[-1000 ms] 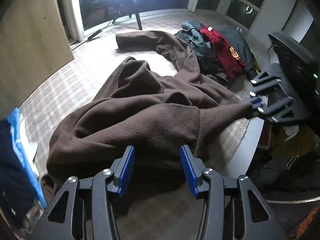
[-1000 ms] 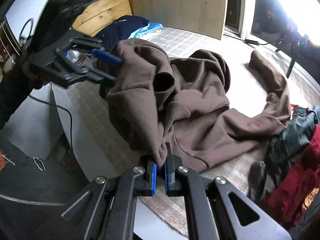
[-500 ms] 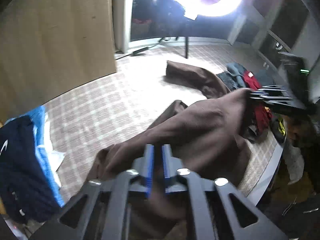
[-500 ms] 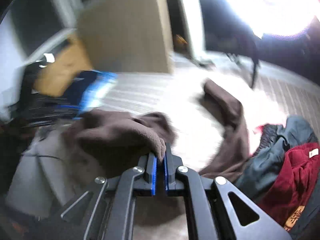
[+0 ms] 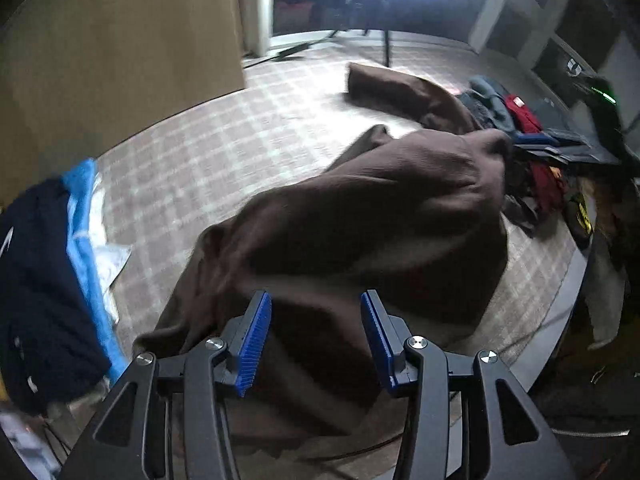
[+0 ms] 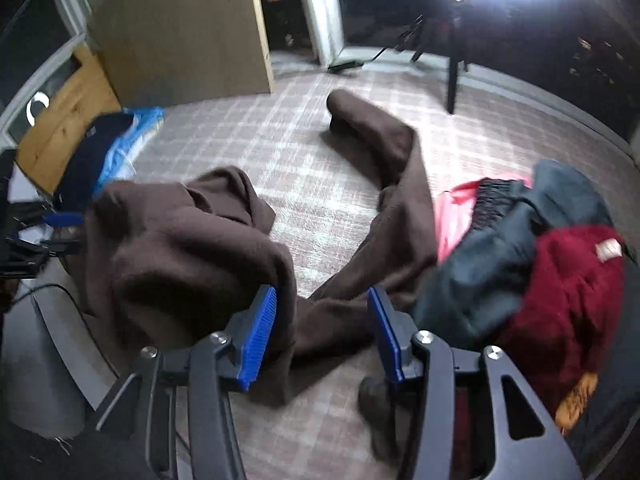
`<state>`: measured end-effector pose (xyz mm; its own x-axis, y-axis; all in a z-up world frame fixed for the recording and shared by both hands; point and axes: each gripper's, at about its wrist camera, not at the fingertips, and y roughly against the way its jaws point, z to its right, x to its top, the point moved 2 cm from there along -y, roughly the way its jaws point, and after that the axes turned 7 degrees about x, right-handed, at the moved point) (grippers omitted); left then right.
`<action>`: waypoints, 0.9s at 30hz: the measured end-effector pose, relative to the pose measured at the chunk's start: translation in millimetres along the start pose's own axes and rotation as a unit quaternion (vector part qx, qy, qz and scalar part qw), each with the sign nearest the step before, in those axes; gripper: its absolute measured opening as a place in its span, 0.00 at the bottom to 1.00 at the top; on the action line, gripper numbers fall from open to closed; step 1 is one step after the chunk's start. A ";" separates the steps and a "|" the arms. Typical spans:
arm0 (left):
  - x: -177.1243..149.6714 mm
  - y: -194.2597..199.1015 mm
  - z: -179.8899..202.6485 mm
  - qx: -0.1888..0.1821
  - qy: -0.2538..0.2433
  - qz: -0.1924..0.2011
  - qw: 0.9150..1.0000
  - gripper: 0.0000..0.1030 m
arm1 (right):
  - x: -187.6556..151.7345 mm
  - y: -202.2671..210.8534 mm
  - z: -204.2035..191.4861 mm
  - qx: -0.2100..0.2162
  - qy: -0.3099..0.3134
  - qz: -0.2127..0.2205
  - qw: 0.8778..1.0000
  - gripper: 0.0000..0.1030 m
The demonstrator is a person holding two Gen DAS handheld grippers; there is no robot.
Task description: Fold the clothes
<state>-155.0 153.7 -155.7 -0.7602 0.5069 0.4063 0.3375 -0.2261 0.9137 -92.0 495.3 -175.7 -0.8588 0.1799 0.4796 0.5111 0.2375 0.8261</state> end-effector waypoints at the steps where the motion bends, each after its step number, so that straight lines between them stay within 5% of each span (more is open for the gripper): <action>1: -2.4 0.2 -5.9 0.001 0.010 0.001 1.000 0.43 | -4.1 4.7 -8.0 0.023 -0.003 0.002 1.000 0.49; 4: -12.2 2.5 -27.6 -0.002 0.045 0.003 0.999 0.43 | -15.1 -6.2 -44.1 0.093 0.004 -0.017 0.995 0.67; 8: -25.6 5.3 -51.7 -0.006 0.085 0.004 0.996 0.43 | -17.8 -64.9 -78.0 0.095 0.037 -0.058 0.993 0.67; 9: -27.8 4.8 -55.9 -0.007 0.090 0.004 0.996 0.43 | -17.6 -79.4 -81.6 0.091 0.043 -0.063 0.993 0.58; 10: -30.2 5.6 -59.0 -0.006 0.092 0.004 0.996 0.43 | -18.0 -87.3 -82.8 0.089 0.042 -0.066 0.993 0.19; 11: -32.9 7.0 -61.5 -0.005 0.093 0.004 0.996 0.43 | -19.7 -88.9 -82.8 0.101 0.035 -0.069 0.992 0.05; 12: -35.4 9.2 -62.9 -0.005 0.092 0.005 0.996 0.43 | -22.1 -81.7 -81.3 0.128 0.022 -0.065 0.989 0.05; 17: -43.2 15.2 -58.8 -0.025 0.072 0.013 0.997 0.44 | -61.1 8.3 -62.5 0.132 0.011 -0.021 0.991 0.05; 20: -44.3 8.2 -48.2 -0.046 0.050 0.010 0.998 0.44 | -101.2 25.4 -32.8 0.077 -0.033 -0.048 0.995 0.05; 24: -38.2 -9.0 -26.4 -0.078 0.014 0.000 0.997 0.44 | -153.1 8.4 1.1 0.018 -0.111 -0.133 0.985 0.08; 27: -27.9 -19.9 0.3 -0.111 -0.019 -0.010 0.994 0.44 | -160.7 18.4 3.8 -0.007 -0.119 -0.125 0.985 0.19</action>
<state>-140.4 144.3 -185.1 -0.7422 0.5433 0.3925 0.1887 -0.3925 0.9002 55.5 474.4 -238.7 -0.9244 0.3364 0.1796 0.2829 0.2891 0.9145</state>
